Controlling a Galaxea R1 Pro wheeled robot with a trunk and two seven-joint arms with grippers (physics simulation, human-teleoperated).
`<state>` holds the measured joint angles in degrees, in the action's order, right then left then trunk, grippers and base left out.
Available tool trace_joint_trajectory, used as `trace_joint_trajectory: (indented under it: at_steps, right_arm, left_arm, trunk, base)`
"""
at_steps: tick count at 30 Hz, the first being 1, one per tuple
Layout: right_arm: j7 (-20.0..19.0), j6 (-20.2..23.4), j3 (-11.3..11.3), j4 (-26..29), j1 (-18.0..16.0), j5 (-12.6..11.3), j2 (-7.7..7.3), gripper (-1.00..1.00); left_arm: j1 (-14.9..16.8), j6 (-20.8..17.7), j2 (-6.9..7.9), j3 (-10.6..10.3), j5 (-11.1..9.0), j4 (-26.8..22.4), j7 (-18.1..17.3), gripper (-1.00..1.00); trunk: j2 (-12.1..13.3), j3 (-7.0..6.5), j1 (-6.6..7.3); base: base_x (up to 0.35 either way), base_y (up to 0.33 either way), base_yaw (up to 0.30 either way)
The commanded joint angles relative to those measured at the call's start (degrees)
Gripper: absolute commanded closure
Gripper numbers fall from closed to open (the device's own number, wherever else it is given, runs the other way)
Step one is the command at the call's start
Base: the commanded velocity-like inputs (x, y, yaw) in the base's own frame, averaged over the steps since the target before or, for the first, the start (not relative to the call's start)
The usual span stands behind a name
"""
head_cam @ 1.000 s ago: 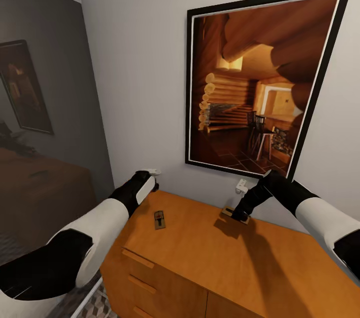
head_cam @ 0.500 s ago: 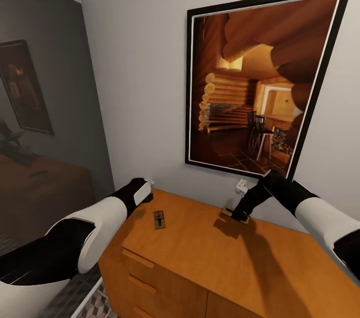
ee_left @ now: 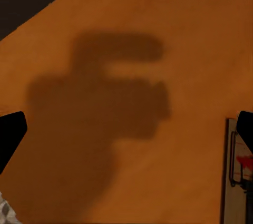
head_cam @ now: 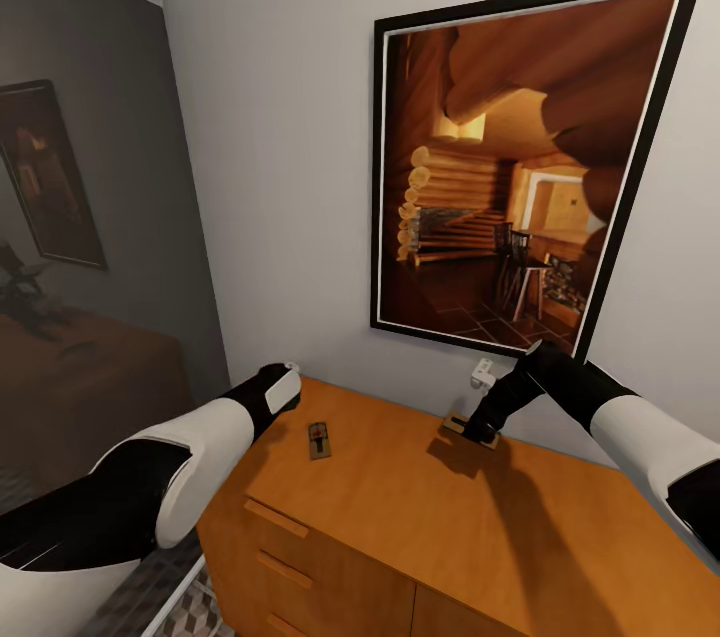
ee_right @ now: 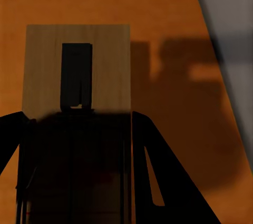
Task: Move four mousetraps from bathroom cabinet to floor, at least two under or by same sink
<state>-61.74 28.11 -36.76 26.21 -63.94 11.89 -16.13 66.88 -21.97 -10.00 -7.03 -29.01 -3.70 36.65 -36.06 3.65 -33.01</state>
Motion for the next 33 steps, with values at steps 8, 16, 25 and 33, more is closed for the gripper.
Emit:
trace_joint_trajectory:
  at_steps: [8, 16, 25, 33]
  right_arm:
    - [-0.13, 0.63, -0.09, 0.16, -0.04, 0.06, -0.04, 1.00]
    - [-0.13, 0.63, -0.08, 0.16, -0.04, 0.06, -0.04, 1.00]
    - [-0.13, 0.63, -0.07, 0.16, -0.04, 0.06, -0.04, 1.00]
    - [-0.13, 0.63, -0.12, 0.16, -0.04, 0.06, -0.04, 1.00]
  left_arm:
    - [-0.15, 3.08, 0.00, -0.44, -1.77, 1.02, -1.51, -1.00]
    - [-0.17, 3.23, 0.00, -0.44, -1.91, 1.41, -1.89, -1.00]
    - [-0.17, 3.81, 0.00, -0.36, -1.81, 1.48, -1.56, -1.00]
    - [-0.17, 5.65, 0.00, -0.35, -1.61, 1.70, -1.45, -1.00]
  trunk:
    - [-0.10, 0.12, -0.02]
    - [-0.10, 0.12, -0.02]
    - [-0.10, 0.12, -0.02]
    - [-0.10, 0.12, -0.02]
  base:
    - [0.000, 0.000, 0.000]
    - [0.000, 0.000, 0.000]
    - [0.000, 0.000, 0.000]
    - [0.000, 0.000, 0.000]
